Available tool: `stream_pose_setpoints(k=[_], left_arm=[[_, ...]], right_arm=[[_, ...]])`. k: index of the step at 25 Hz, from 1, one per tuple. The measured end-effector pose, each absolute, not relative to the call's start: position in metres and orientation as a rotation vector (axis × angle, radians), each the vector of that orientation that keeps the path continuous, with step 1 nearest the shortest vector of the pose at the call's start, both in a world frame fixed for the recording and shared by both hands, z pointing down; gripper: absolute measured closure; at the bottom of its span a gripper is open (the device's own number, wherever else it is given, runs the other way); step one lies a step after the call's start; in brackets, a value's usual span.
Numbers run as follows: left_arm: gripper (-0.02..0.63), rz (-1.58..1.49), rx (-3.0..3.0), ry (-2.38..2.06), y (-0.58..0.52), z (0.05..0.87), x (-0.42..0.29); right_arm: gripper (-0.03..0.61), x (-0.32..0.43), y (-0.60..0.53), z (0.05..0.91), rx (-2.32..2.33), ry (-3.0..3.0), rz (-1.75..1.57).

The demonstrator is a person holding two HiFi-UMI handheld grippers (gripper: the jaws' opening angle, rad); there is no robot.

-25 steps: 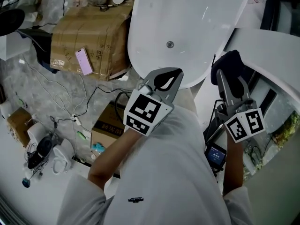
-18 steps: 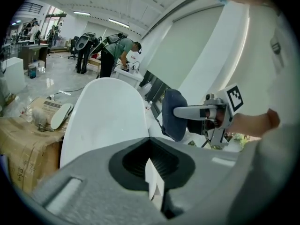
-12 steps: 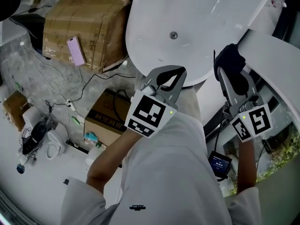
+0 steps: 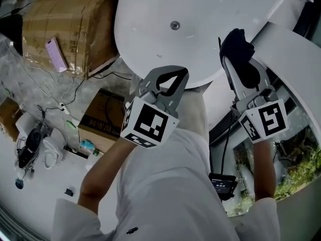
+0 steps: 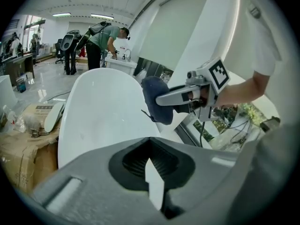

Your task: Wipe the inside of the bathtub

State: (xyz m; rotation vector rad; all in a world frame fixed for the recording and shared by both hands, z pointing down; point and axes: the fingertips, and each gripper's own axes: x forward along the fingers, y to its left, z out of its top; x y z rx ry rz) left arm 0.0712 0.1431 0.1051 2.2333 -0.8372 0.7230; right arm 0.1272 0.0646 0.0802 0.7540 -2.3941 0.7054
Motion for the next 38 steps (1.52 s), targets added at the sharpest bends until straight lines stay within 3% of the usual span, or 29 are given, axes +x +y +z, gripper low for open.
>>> stream_pose_setpoints(k=[38], left_arm=[[0.618, 0.859, 2.185, -0.657, 0.125, 0.338, 0.07]], right_arm=[[0.528, 0.089, 0.056, 0.377, 0.344, -2.229, 0.54]])
